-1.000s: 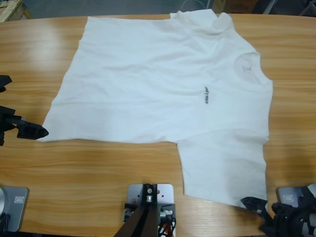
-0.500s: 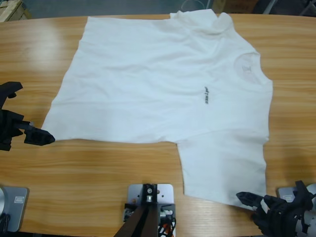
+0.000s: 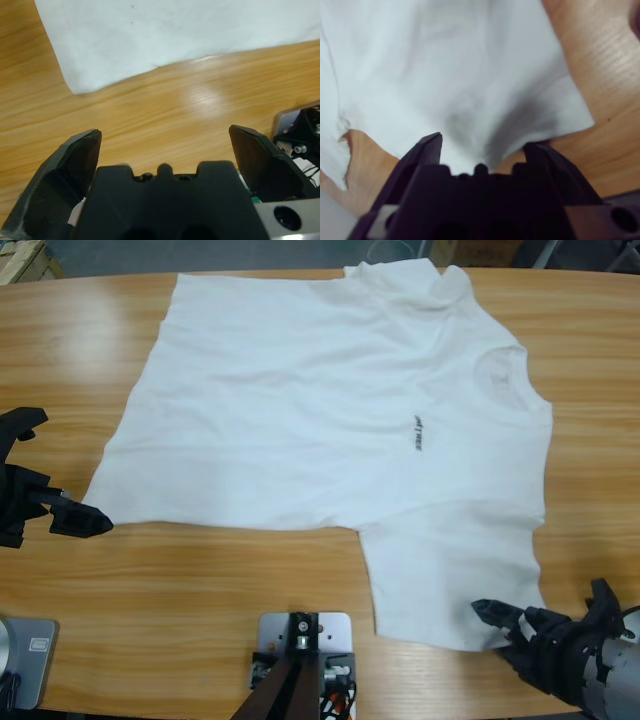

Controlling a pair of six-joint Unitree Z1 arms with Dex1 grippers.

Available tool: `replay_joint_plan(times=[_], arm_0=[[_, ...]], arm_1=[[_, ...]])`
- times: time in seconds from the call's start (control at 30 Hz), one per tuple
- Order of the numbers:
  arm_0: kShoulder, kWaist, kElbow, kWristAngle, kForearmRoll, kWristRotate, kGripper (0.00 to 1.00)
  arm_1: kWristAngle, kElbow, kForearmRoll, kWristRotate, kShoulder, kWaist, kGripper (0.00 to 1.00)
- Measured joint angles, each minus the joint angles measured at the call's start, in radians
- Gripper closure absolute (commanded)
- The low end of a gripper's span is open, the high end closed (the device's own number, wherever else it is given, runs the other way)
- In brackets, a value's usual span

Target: Fold clothes

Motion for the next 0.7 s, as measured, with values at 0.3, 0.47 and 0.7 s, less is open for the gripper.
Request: replay_joint_plan(times=[0.3,0.47,0.7], arm_0=[[0.000,0.000,0.000,-0.006,0.000,0.000,0.004],[0.000,0.000,0.000,-0.010,0.000,0.000,0.004],[0.000,0.000,0.001,-0.019,0.000,0.000,0.004]], arm_1=[[-0.024,0.002,0.000,-0.055,0.001,-0.018,1.000],[-0.028,0.002,-0.002,-0.087,0.001,-0.020,1.000],[-0.027,-0.005,-0.013,-0.116,0.012,-0.021,1.000]])
